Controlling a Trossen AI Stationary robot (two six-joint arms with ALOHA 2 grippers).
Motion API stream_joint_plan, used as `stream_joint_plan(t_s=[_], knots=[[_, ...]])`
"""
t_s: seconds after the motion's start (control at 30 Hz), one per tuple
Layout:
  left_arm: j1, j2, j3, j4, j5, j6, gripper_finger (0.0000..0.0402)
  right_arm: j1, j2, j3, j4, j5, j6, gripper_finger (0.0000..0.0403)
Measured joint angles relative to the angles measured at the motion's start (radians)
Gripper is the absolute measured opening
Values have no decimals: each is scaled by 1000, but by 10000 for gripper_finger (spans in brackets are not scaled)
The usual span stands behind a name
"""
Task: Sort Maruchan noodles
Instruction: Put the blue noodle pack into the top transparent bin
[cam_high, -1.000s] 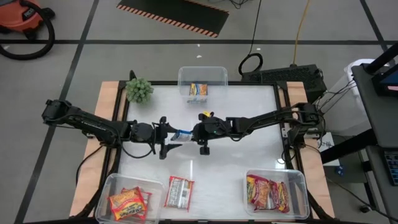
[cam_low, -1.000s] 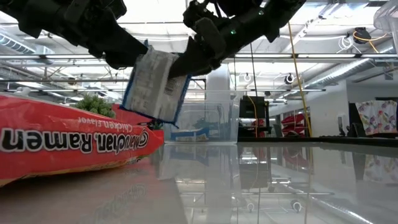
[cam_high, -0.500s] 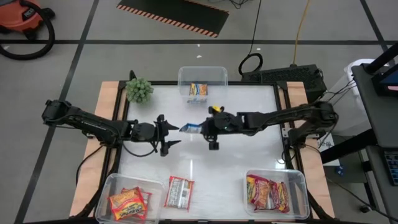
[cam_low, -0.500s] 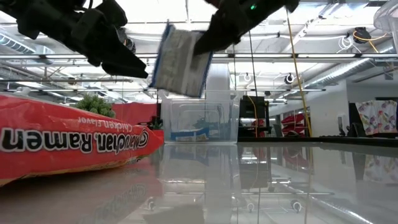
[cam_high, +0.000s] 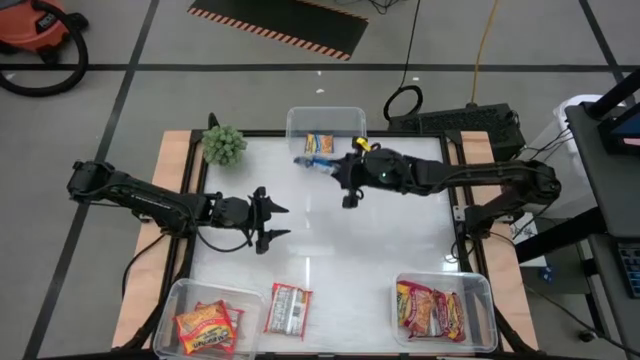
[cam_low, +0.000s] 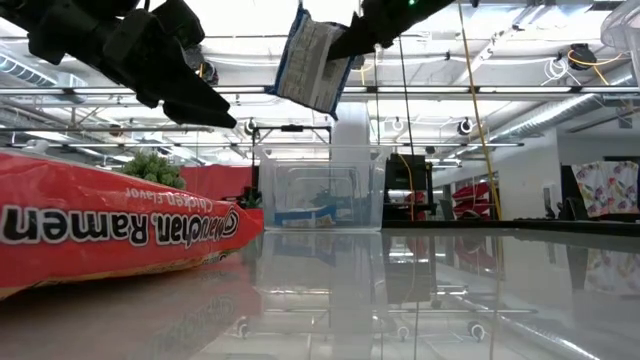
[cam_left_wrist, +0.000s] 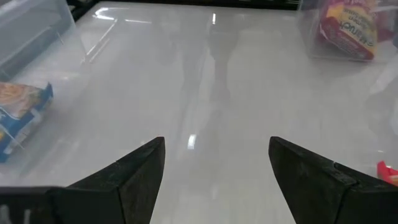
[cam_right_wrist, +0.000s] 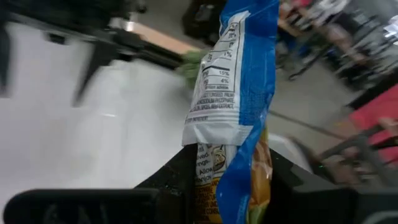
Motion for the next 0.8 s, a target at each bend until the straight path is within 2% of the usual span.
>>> stream_joint_plan(t_s=[0.17, 0.3, 0.47, 0.67, 0.8], knots=[[0, 0, 0, 4, 0, 4, 292, -76, 0, 0, 107, 8, -135, 100], [0, 0, 0, 6, 0, 4, 292, -141, 0, 0, 200, 54, -241, 100], [0, 0, 0, 7, 0, 6, 292, -218, 8, 0, 266, 54, -286, 100], [1, 0, 0, 19, 0, 6, 292, -255, 107, 1, 424, 52, -335, 100], [1, 0, 0, 19, 0, 4, 292, -256, 183, 0, 440, 50, -360, 100]])
